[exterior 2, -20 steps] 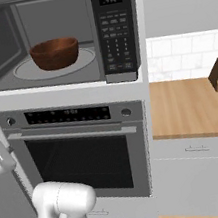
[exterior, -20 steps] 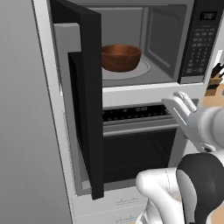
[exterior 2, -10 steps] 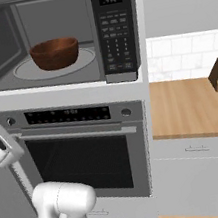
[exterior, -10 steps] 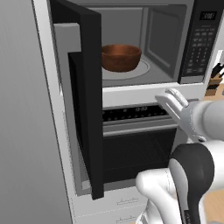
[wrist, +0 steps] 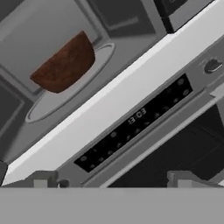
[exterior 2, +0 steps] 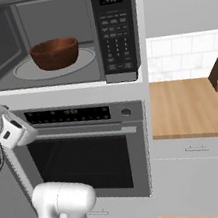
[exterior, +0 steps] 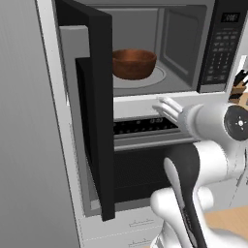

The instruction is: Open the microwave, place the bowl with waffle inside the microwave, then close the microwave door and turn it on.

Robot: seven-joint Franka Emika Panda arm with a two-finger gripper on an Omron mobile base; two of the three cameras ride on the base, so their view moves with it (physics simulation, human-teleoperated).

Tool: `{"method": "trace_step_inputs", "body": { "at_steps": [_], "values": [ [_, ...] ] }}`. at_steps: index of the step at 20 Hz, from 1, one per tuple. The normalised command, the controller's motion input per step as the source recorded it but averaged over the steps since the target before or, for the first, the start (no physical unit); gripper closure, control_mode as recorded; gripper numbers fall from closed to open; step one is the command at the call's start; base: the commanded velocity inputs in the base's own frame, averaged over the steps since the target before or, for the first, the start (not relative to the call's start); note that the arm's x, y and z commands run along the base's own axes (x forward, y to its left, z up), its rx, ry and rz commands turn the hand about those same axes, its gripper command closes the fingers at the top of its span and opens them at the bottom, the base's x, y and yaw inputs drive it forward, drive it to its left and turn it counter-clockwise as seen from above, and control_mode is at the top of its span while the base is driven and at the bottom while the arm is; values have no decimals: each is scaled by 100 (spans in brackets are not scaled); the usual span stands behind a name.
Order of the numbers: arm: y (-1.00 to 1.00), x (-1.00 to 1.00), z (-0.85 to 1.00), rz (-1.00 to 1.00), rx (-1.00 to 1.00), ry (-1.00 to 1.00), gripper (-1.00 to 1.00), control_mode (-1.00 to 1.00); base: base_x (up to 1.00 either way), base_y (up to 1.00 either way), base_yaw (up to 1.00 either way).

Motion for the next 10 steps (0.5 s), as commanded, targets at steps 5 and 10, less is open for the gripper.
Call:
{"method": "trace_step_inputs", "body": {
  "at_steps": [5, 10],
  "values": [
    [19, 28, -36, 3, -28, -21, -100, -100, 0, 0, 0],
    [3, 27, -31, 2, -20, -21, -100, -100, 0, 0, 0]
  ]
}}
